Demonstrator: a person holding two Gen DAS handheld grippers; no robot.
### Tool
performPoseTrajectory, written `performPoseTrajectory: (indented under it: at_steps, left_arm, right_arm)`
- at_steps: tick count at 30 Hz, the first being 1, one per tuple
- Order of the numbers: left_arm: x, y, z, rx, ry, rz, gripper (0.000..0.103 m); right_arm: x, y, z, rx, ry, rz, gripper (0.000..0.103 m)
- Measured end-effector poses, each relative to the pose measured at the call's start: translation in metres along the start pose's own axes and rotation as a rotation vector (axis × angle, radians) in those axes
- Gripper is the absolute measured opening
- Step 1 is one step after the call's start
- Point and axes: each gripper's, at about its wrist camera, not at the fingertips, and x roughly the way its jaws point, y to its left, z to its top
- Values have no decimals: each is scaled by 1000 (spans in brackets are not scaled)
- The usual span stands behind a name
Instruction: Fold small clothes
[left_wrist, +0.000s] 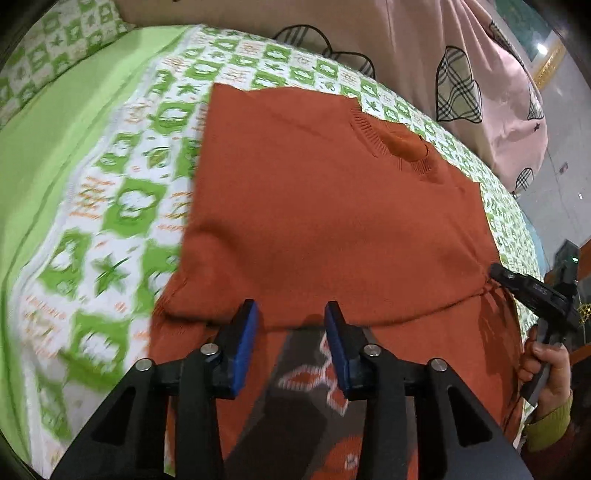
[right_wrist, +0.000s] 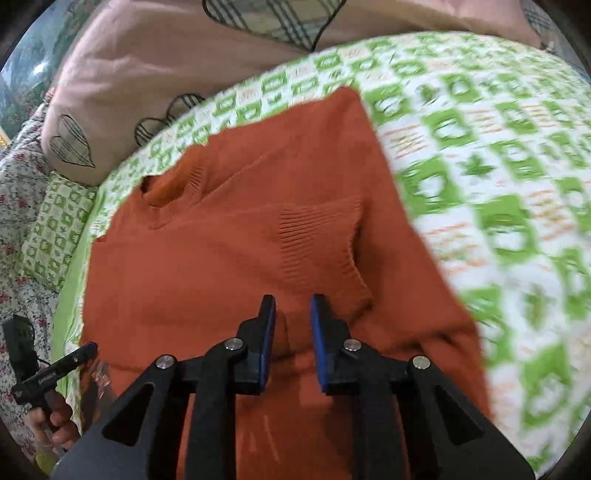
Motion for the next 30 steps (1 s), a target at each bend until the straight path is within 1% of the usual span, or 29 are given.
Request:
performPoseTrajectory:
  at_steps: [1,2,3,5,7,8,11,13,16,18,21,22,23,25,26,27,29,30]
  left_arm:
    - [-7,1,-4,4,-5,8,54]
    - [-15,1,-10,8,-12,19,57]
    - [-26,2,-20,12,-20,30,58]
    - [-43,6,-36,8,-26,32,58]
    - [-65,9,-61,-5,-31,24,58]
    - [-76,8,-74,-6,-30,22,58]
    - [-98,10,-101,10,-24,30,60]
    - [-110,9,-120,13,-16,33,67]
    - [-122,12,-149,1,0,32,72]
    - [-123,19,-168,-19,25,29,72]
    - [-112,29,-191,-70,85,2,72]
    - [-110,29,-199,-76,85,-4,72]
    - [-111,25,-205,-59,66,5,72]
    - [-110,15,-211,-18,72,-3,70]
    - [-110,10,-214,1,74,-15,66]
    - [-110,8,-217,6,79,-31,57]
    - [-111,6,-222,13,90,-53,56]
    - [-111,7,-224,11,94,-57,58]
  right_arm:
    - [-8,0,-3,-7,-10,-12,35]
    - [-23,2,-7,-34,-27,-19,40]
    - [-31,2,-9,-51,-34,-1,47]
    - [-52,1,-19,-76,-47,33,48]
    - [-67,-2,-29,-89,-54,50,48]
    - [-74,-3,-35,-90,-56,62,48]
    - [-92,-11,-55,-82,-48,95,48]
    - [-103,-15,-70,-93,-38,108,48]
    - [-126,-22,-97,-103,-31,136,48]
    - [-141,-31,-117,-97,-27,159,48]
    - [-157,-43,-141,-87,-19,162,48]
    - [-161,-46,-148,-78,-16,159,48]
    - [-165,-51,-154,-67,-13,158,48]
    - [-175,-62,-168,-42,-11,161,48]
    - [-180,-69,-177,-26,-10,163,48]
    - [-182,-73,-182,-14,-7,164,49]
    - [-185,-81,-195,9,11,170,48]
    - [-185,-84,-203,12,27,165,48]
